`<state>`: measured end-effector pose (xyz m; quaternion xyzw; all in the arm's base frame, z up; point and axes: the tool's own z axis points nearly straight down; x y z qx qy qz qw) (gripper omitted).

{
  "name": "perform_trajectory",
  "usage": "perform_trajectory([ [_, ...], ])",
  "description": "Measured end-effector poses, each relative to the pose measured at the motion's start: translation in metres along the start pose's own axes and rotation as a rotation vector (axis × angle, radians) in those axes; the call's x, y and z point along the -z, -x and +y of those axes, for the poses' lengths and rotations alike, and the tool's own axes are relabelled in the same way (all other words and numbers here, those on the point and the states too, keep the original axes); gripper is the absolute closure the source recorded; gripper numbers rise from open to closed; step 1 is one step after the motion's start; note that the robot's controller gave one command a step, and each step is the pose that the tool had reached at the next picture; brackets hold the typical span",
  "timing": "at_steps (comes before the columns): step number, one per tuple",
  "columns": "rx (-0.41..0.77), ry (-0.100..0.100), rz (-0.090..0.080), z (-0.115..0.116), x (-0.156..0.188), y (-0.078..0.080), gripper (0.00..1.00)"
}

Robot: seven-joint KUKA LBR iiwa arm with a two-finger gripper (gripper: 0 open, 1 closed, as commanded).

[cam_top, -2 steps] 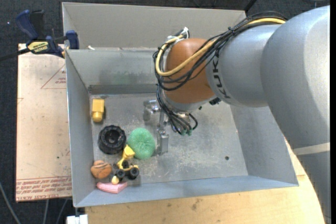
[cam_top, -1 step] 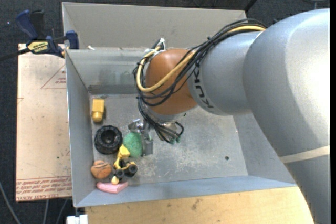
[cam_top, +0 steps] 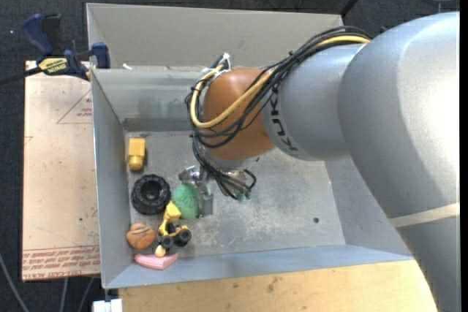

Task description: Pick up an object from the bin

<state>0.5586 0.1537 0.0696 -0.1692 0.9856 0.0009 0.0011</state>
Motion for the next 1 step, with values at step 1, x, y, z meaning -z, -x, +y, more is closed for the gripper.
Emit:
perform_trajectory([
  [1,0.05,-0.001,-0.001,0.012,0.142,-0.0199,1.0],
])
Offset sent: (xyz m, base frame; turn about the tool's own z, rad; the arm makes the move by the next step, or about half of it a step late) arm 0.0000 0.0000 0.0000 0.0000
